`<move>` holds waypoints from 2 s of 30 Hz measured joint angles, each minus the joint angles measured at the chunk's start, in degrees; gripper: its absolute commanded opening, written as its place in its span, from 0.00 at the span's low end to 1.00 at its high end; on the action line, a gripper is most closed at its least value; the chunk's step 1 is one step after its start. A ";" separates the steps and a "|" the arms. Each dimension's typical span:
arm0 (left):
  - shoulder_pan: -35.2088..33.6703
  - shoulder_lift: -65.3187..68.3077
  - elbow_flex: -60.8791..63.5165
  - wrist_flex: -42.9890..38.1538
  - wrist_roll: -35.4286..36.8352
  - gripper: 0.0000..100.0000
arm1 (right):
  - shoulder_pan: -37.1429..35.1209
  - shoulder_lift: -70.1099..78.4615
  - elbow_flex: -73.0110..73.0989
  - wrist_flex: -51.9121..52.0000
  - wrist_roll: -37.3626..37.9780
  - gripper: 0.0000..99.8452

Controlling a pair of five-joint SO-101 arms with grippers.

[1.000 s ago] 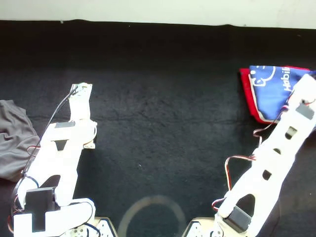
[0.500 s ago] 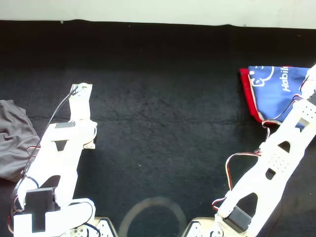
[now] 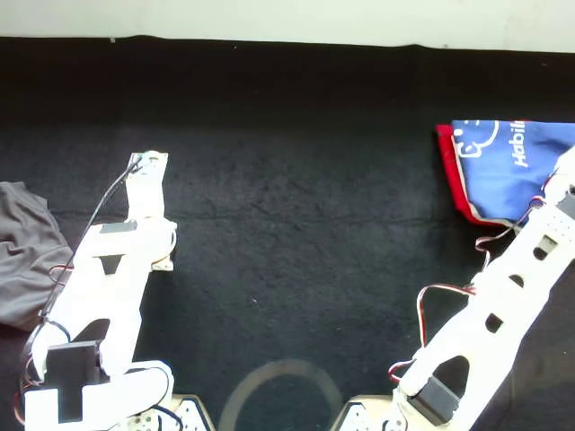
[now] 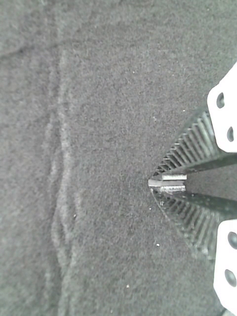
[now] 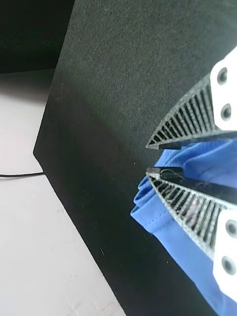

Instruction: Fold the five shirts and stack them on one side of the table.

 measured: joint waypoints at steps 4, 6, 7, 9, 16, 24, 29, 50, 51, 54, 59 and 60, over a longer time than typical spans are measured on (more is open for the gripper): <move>0.00 0.00 0.00 0.00 0.00 0.01 | 0.18 0.00 0.00 0.00 0.00 0.07; 0.00 0.00 0.00 0.00 0.00 0.01 | 0.18 -0.18 0.00 0.00 0.00 0.07; 0.00 0.00 0.00 0.00 0.00 0.01 | 0.18 -0.53 0.00 0.18 0.00 0.07; 0.00 0.00 0.00 0.00 0.00 0.01 | 0.18 -2.20 0.00 2.20 -0.09 0.07; 0.00 0.00 0.00 0.00 0.00 0.01 | 0.18 -13.36 0.00 12.84 -6.59 0.07; 0.00 0.00 0.00 0.00 0.00 0.01 | 0.18 -23.30 0.00 31.03 -6.95 0.07; 0.00 0.00 0.00 0.00 0.00 0.01 | 0.70 -27.96 0.00 43.34 -6.95 0.08; 0.00 0.00 0.00 0.00 0.00 0.01 | 5.63 -12.66 -0.09 56.62 -0.09 0.08; 0.00 0.00 0.00 0.00 0.00 0.01 | 6.07 -12.66 -0.09 56.09 -0.09 0.08; 0.00 0.00 0.00 0.00 0.00 0.01 | 6.68 -12.92 -0.09 55.82 -0.09 0.08; 0.00 0.00 0.00 0.00 0.00 0.01 | 6.59 -19.52 -0.09 58.46 -0.09 0.08; 0.00 0.00 0.00 0.00 0.00 0.01 | 6.24 -21.45 -0.09 59.60 -0.09 0.08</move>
